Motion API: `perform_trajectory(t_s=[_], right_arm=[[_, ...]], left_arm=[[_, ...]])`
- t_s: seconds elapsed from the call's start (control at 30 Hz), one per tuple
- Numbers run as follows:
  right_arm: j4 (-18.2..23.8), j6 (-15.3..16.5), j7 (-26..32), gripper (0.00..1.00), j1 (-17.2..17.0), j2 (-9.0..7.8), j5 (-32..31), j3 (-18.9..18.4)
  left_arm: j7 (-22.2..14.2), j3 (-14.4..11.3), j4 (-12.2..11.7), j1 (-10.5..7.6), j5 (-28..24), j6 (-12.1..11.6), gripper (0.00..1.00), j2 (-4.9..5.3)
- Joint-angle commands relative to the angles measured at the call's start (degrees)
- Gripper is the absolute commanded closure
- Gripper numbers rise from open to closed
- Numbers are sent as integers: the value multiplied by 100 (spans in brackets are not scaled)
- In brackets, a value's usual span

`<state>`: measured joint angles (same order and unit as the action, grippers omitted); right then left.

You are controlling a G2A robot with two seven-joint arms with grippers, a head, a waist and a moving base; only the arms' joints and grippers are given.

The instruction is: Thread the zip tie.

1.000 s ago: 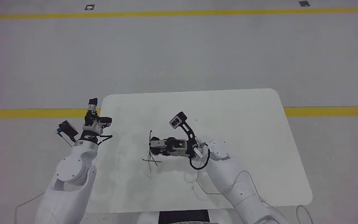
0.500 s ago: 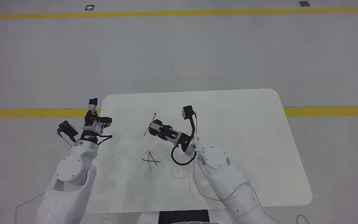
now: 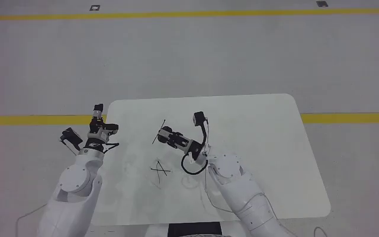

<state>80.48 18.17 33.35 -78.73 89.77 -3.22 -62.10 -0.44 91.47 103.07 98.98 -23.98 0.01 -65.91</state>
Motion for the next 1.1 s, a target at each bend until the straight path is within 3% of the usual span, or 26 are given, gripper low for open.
perform_trajectory(t_s=[0.0,0.23,0.33,0.43,0.73,0.77,0.83,0.9,0.97,1.0,1.07], right_arm=[[36,-209,-373,100,-20,-3,-261,44],[-16,-661,-915,100,-19,-12,-385,112],[-137,-810,-894,100,4,-20,-232,108],[-199,-865,-877,100,17,-31,-84,89],[-199,-865,-877,100,17,-31,-84,89],[-156,-815,-975,100,23,-42,-292,110],[-104,-711,-1164,100,-2,-55,-602,172],[-47,-548,-1344,100,-21,-66,-863,239],[-48,-466,-1477,100,-38,-73,-980,266],[-51,-376,-1540,100,-28,-80,-1110,293],[-84,-302,-1659,100,-23,-86,-1229,321]], left_arm=[[-139,-36,-9,-12,65,-40,0,-2],[-873,-10,-72,82,702,-458,0,43],[-1099,51,-131,111,820,-507,0,59],[-1583,74,-3,139,878,-638,0,84],[-1585,62,-17,130,849,-598,0,82],[-1616,73,-56,91,706,-469,0,79],[-2019,89,-114,49,207,-78,0,85],[-2523,238,-156,39,-578,466,0,98],[-2859,356,-181,45,-953,886,0,119],[-3144,394,-210,54,-1264,1293,0,132],[-3451,502,-281,32,-1632,1847,0,158]])
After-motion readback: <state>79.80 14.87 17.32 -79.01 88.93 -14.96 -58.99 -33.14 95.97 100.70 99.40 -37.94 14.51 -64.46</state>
